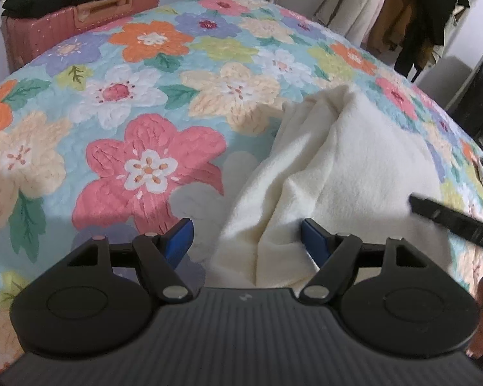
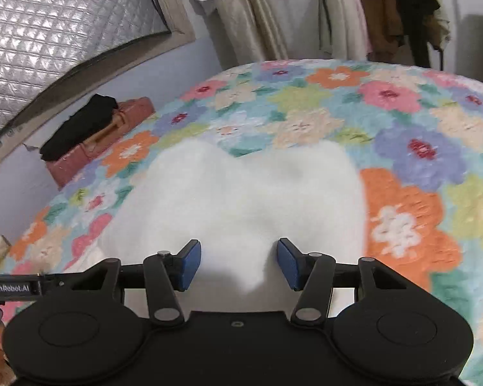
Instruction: Fold clothes
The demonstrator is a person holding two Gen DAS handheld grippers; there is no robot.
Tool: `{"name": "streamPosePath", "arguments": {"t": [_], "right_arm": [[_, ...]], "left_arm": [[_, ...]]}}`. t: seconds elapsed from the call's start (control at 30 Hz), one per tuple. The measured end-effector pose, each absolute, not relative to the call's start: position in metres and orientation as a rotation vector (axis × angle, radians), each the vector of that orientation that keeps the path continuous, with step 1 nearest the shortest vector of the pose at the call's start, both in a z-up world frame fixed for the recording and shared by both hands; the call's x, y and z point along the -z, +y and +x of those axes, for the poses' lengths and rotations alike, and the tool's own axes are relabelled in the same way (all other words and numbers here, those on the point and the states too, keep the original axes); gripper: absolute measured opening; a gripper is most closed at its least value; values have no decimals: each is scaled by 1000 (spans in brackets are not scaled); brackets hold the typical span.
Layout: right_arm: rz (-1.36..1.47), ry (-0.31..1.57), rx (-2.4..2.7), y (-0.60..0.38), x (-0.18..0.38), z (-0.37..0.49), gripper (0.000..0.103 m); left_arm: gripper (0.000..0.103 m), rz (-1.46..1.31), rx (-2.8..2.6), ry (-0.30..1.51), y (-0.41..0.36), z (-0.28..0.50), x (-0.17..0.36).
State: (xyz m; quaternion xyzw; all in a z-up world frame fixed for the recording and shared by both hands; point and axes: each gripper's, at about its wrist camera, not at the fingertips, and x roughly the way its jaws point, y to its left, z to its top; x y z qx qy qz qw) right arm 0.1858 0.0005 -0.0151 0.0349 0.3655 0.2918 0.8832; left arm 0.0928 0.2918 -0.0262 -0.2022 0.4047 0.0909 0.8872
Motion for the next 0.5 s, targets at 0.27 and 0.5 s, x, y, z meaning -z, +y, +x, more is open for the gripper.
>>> {"name": "streamPosePath", "arguments": {"t": [0.27,0.5], "right_arm": [[-39,714,-636,23,21,167,59],[-68,680,-691,45,5,176,59]], "left_arm": [[74,-569,-109,734,299,90,20],[74,-443,-199,890,279,110,39]]}}
